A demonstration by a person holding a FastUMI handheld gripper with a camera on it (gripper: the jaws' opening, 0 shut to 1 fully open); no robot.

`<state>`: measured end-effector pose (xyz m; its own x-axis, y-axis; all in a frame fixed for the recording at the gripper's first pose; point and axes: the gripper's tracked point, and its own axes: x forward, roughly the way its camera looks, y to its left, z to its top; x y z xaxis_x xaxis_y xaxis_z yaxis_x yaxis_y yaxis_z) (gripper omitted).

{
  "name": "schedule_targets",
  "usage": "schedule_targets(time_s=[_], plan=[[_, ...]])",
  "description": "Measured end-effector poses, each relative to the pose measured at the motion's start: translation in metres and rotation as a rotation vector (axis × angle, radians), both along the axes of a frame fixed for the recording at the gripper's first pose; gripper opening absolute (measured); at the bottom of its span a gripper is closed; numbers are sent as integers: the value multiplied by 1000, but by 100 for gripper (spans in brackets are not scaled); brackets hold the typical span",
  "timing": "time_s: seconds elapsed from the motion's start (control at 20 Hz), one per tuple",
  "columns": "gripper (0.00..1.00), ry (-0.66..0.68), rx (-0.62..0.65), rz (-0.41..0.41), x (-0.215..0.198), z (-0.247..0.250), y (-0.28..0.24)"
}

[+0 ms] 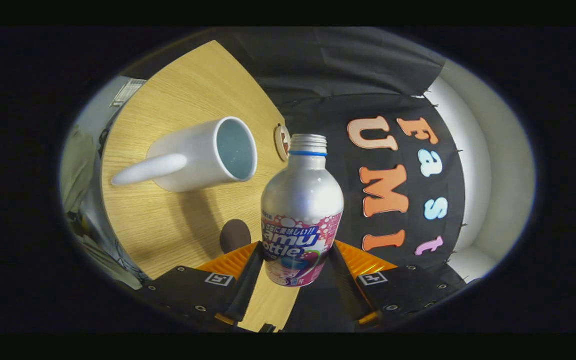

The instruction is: Take the bottle from table, then pour the juice into the cup, finally place the bottle on the coaster

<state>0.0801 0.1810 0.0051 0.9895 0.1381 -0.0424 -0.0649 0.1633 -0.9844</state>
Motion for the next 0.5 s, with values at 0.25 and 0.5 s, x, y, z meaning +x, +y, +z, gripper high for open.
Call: schedule_targets(time_s=[0.25, 0.5], plan=[[76, 2, -55, 13, -3, 0, 7], [76, 7, -104, 6, -2, 4, 6]])
